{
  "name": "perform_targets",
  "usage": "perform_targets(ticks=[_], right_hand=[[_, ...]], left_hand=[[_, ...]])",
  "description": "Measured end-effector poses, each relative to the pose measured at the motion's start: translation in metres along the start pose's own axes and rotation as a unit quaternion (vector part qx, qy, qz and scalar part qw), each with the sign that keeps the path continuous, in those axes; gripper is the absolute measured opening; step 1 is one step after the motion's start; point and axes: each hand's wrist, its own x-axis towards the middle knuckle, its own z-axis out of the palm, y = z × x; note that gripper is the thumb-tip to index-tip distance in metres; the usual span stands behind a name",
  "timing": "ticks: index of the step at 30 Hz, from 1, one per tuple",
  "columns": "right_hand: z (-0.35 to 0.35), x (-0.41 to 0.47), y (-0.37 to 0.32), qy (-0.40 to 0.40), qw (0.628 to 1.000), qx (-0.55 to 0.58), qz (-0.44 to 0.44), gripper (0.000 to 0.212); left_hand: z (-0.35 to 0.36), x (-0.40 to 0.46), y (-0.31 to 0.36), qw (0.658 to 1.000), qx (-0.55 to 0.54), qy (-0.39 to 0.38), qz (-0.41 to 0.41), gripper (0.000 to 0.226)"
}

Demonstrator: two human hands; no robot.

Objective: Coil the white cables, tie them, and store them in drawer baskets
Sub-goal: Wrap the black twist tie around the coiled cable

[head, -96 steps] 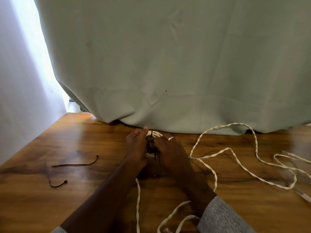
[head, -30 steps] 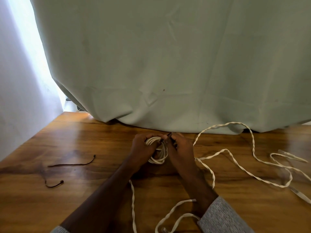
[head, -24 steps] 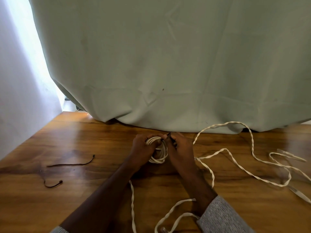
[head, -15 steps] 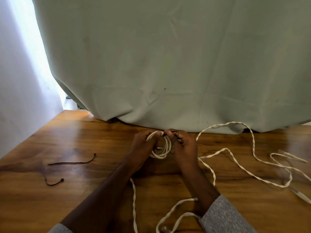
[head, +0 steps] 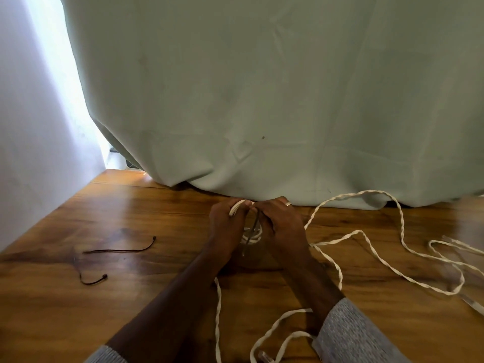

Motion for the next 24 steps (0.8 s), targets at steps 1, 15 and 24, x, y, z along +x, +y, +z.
perform_targets(ticks=[1, 15, 24], right_hand=[[0.000, 0.001, -0.001, -0.002, 1.000, -0.007, -0.010, 0.027], [-0.017, 0.010, -0.015, 0.089, 0.873, 0.327, 0.351, 0.019], [-0.022, 0.003, -0.023, 0.039, 0.870, 0.352, 0.344, 0.006]], left_hand=[[0.000, -0.001, 0.002, 1.000, -0.011, 0.002, -0.010, 0.021], [-0.005, 0.001, 0.011, 0.988, 0.048, -0.069, 0.130, 0.015], [-0.022, -0.017, 0.026, 0.995, -0.004, -0.099, 0.019, 0.019]])
